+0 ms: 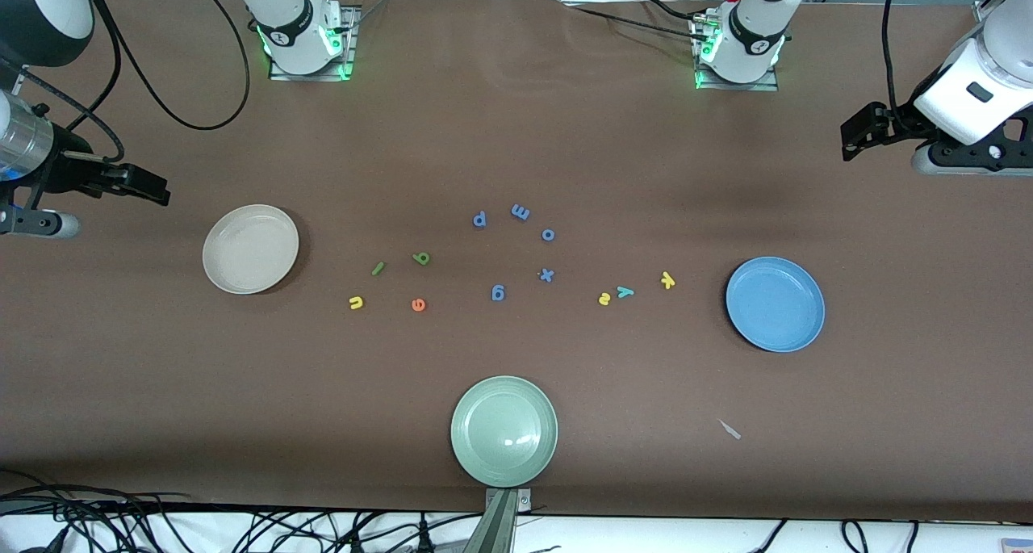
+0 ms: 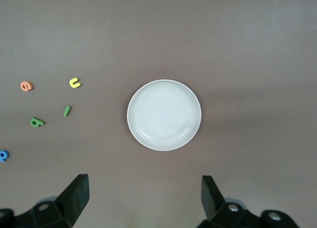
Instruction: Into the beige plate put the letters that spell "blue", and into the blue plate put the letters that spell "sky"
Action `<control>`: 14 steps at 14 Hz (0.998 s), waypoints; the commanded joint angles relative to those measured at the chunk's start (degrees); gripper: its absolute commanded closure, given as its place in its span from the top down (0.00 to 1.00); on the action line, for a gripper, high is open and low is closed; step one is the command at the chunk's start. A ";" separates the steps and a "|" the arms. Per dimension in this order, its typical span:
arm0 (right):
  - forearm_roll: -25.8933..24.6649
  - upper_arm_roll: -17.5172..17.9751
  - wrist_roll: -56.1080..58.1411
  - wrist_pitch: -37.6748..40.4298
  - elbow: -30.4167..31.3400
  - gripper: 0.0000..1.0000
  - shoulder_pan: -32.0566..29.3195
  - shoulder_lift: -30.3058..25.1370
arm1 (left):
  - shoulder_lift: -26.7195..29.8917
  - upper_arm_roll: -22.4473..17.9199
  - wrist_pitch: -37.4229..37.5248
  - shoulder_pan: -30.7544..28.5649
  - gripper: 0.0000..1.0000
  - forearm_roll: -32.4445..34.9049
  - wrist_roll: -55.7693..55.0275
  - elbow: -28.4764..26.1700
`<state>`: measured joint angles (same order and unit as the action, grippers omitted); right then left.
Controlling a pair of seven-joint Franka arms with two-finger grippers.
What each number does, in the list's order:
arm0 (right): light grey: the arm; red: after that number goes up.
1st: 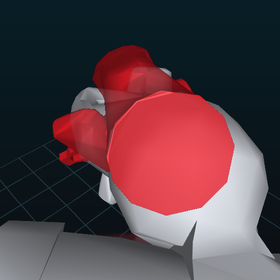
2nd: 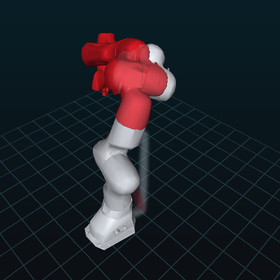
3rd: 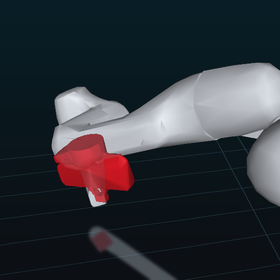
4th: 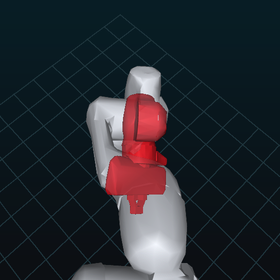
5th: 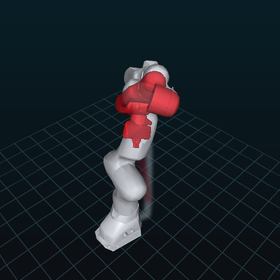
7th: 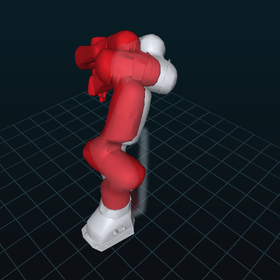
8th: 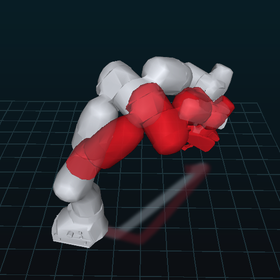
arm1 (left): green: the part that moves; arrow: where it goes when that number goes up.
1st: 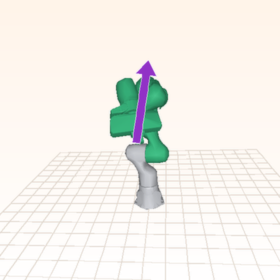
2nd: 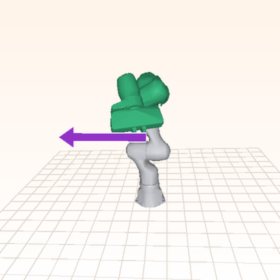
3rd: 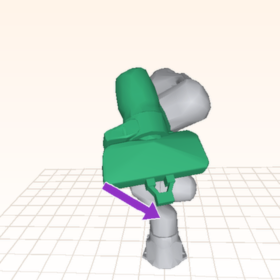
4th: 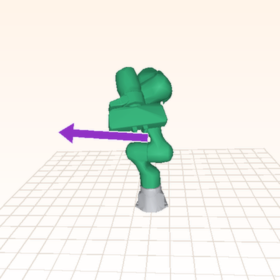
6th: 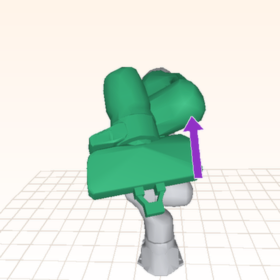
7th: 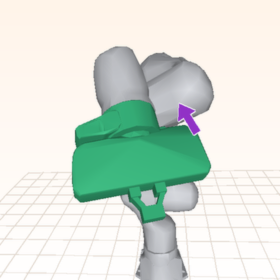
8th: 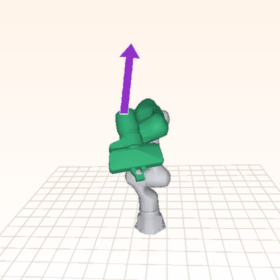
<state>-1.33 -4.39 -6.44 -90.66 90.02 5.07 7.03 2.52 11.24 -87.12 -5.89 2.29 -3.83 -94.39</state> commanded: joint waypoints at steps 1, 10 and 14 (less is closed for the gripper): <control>-0.16 0.52 -0.42 0.40 0.16 1.00 -0.58 -0.26 | 0.47 0.10 0.99 -0.09 1.00 1.23 0.14 0.53; -0.16 0.52 -0.33 0.49 0.16 1.00 -0.58 -0.35 | 0.47 -0.34 1.08 -0.18 1.00 1.23 1.11 0.53; -0.16 0.61 -0.42 0.57 0.16 1.00 -0.50 -0.35 | 0.47 -0.34 1.08 -0.18 1.00 1.23 1.11 0.53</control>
<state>-1.33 -4.38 -6.44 -90.66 90.08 5.07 7.06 2.52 10.83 -87.03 -5.92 2.29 -3.73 -94.39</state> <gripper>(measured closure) 0.000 0.000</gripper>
